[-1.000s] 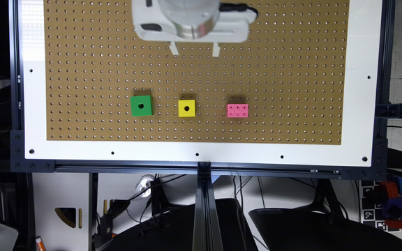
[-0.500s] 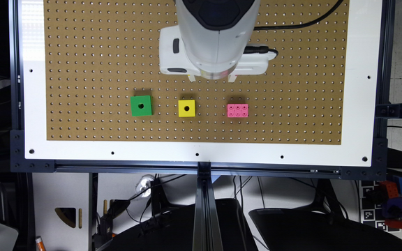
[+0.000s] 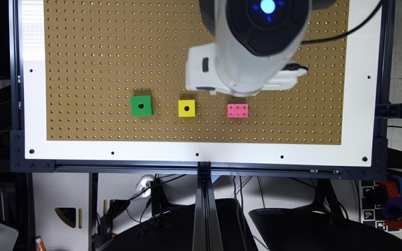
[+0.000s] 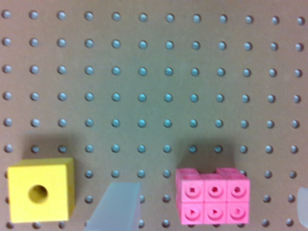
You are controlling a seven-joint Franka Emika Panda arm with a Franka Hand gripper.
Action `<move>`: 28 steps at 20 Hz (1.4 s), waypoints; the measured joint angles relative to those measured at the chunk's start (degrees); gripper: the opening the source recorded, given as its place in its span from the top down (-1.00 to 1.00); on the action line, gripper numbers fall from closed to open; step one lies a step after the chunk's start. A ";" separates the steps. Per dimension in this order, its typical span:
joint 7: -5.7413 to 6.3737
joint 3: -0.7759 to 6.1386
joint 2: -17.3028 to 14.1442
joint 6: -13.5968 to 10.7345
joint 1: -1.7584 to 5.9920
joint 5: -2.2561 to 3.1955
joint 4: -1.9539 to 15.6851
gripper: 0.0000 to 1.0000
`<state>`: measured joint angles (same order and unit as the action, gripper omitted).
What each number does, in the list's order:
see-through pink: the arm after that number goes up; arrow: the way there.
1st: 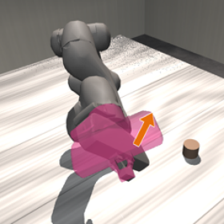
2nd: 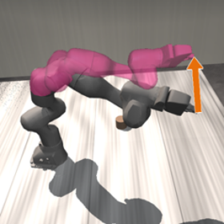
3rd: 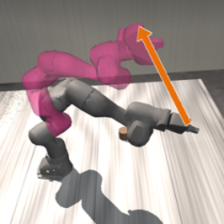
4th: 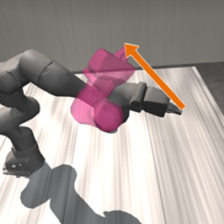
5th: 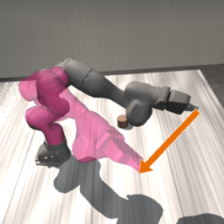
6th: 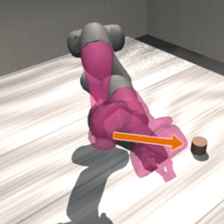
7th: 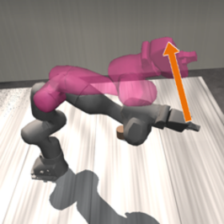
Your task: Pick up pink block.
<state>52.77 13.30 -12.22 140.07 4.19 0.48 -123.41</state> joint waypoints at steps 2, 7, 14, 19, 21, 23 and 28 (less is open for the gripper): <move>0.05 0.21 -1.21 -0.04 0.00 0.00 1.31 -1.00; 1.09 1.36 -2.58 -0.09 -0.15 0.02 3.17 -1.00; 1.14 1.42 -4.37 0.38 -0.15 0.08 3.24 -1.00; 1.14 1.40 -7.27 1.45 -0.14 0.35 4.34 -1.00; 1.14 1.39 -7.97 1.53 -0.14 0.43 4.51 -1.00; 1.16 1.30 -9.76 2.88 -0.14 0.84 4.53 -1.00; 1.20 1.17 -12.58 4.82 -0.14 1.31 5.42 -1.00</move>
<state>53.97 14.46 -24.79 144.89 4.05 1.79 -117.99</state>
